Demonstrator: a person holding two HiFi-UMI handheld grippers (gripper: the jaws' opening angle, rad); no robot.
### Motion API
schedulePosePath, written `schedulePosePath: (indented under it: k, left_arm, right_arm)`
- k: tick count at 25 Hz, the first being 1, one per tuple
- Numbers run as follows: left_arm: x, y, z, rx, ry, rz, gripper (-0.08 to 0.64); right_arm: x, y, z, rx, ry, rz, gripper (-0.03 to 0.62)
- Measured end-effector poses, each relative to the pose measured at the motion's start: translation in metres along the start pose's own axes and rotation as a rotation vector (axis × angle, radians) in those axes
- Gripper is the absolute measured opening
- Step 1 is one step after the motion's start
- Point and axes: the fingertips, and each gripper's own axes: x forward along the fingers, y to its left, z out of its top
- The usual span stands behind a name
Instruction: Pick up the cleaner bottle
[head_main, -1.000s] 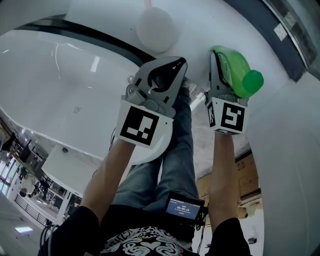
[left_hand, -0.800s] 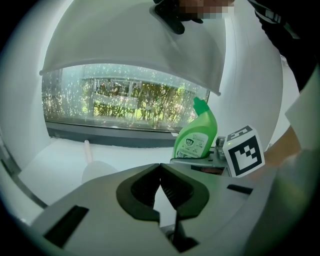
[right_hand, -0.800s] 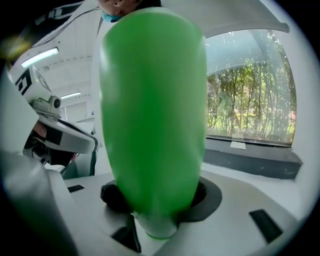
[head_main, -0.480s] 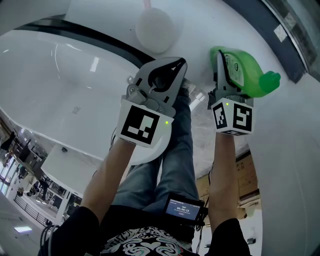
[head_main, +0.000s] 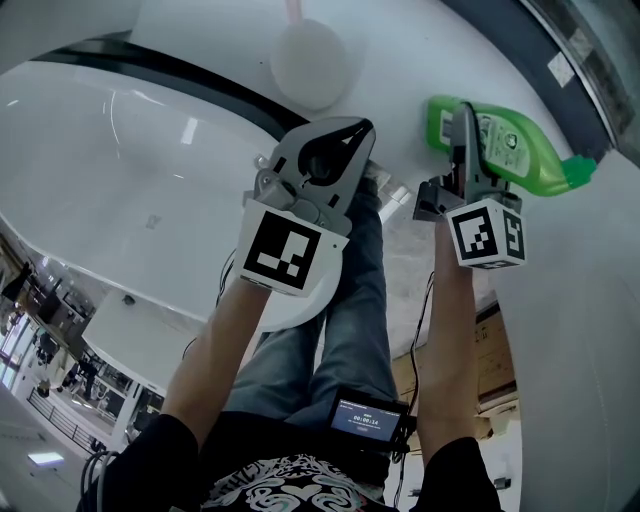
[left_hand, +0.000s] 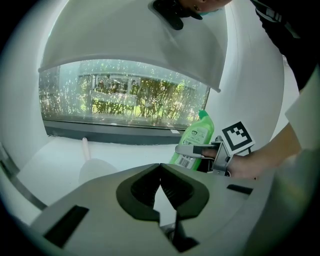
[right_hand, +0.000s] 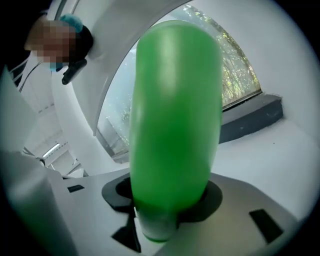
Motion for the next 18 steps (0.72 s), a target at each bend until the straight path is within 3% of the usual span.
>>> schedulePosePath:
  k: [6,10,18]
  left_arm:
    - [0.004,0.0,0.007,-0.062,-0.027,-0.004,0.015]
    - [0.007,-0.002,0.006,0.021,0.008,-0.001,0.014]
    - [0.006,-0.003,-0.002,0.031,0.023,-0.002,0.015]
  right_arm:
    - [0.0,-0.009,0.002,0.09,-0.016,0.003,0.215]
    - [-0.003,-0.013,0.002,0.14,-0.017,0.008,0.213]
    - [-0.007,-0.018,0.004,0.189,-0.007,0.04,0.209]
